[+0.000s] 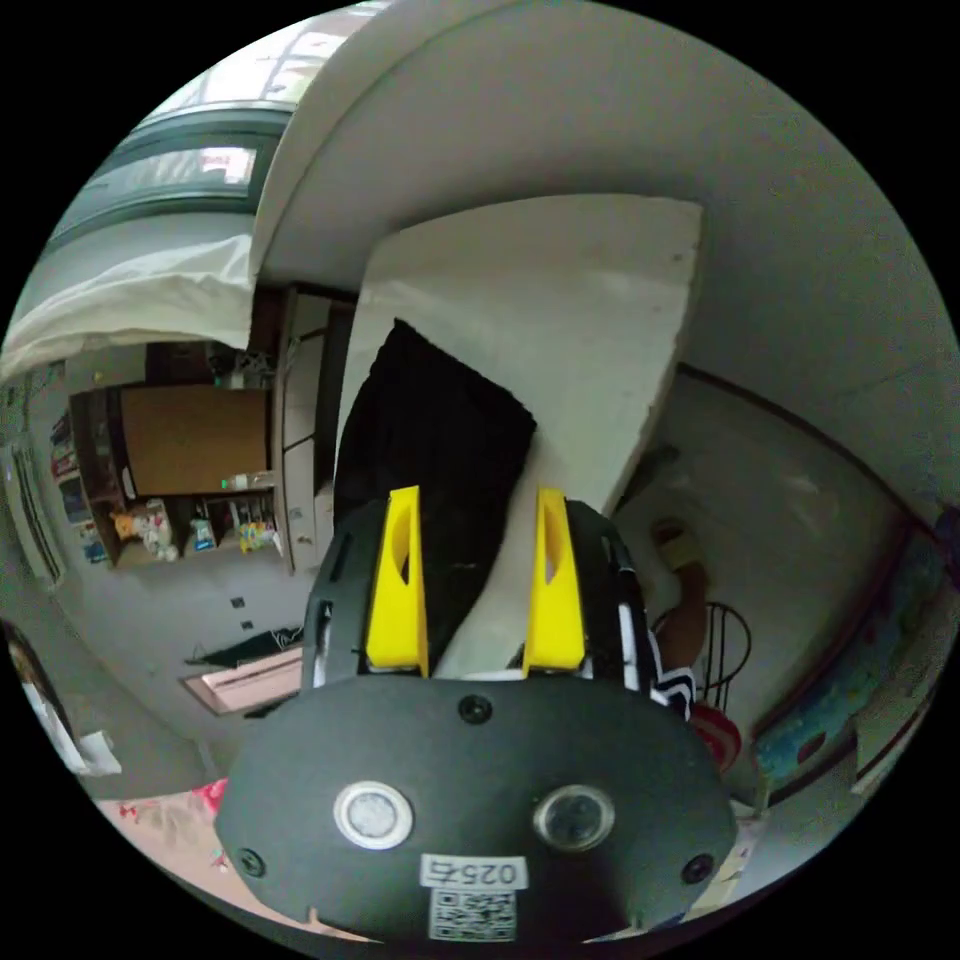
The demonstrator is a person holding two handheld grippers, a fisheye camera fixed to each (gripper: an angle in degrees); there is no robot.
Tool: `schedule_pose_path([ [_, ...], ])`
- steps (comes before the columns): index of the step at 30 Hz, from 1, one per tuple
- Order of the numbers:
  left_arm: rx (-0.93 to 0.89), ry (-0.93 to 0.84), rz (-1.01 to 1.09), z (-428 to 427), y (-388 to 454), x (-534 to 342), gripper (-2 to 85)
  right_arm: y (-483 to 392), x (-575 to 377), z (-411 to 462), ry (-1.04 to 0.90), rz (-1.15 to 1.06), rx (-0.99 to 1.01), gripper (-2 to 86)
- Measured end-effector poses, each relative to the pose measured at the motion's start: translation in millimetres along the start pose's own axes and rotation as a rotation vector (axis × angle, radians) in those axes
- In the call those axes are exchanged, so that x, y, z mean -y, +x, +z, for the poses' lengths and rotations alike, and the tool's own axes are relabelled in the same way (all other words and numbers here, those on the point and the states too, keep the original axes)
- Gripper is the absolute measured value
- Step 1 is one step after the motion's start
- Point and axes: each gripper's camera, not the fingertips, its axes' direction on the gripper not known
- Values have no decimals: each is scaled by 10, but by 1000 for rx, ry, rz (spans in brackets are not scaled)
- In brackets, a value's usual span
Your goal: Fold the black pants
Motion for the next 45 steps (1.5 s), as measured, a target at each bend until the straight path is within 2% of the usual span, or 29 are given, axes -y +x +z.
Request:
schedule_pose_path([
  [2, 144, -5, 74, 12, 205, 24, 25, -75, 91, 380, -69, -51, -12, 113],
  [4, 204, 9, 41, -1, 246, 8, 0, -144, 182, 559, -82, -56, -138, 85],
  [8, 64, -46, -46, 76, 162, -225, -12, -404, 495, 760, -90, -247, -362, 77],
  [10, 32, -56, -20, 149, 202, -415, -12, -408, 682, 834, -89, -283, -406, 80],
  [14, 18, -107, 116, 261, 352, -760, -9, -278, 1064, 1041, -104, -291, -401, 93],
  [16, -22, -136, 108, 202, 269, -849, 2, -270, 1083, 1076, -78, -280, -426, 98],
  [18, -75, -58, 73, -60, 77, -947, -2, -317, 920, 1021, 5, -306, -417, 99],
  [20, -151, 109, -32, -594, -362, -1042, -3, -456, 460, 891, 132, -425, -336, 101],
  [22, -225, 229, -128, -978, -768, -1072, 2, -630, 21, 913, 139, -579, -275, 106],
  [24, -272, 307, -213, -1256, -1154, -1011, 11, -812, -412, 1159, 3, -730, -199, 113],
  [25, -292, 318, -256, -1362, -1369, -907, 17, -933, -716, 1426, -136, -826, -144, 116],
  [29, -350, 248, -318, -1445, -1801, -421, 29, -1304, -2019, 2532, -566, -1176, -65, 123],
  [31, -346, 180, -319, -1430, -1881, -229, 33, -1424, -2573, 2948, -661, -1346, -108, 122],
  [34, -341, 72, -298, -1405, -1993, 30, 20, -1550, -3281, 3487, -728, -1490, -169, 118],
  [38, -410, -27, -302, -1453, -2145, 189, -4, -1568, -3890, 4012, -742, -1531, -235, 122],
  [45, -502, -31, -189, -2062, -2059, 70, -8, -1414, -4361, 4497, -632, -1596, -437, 114],
])
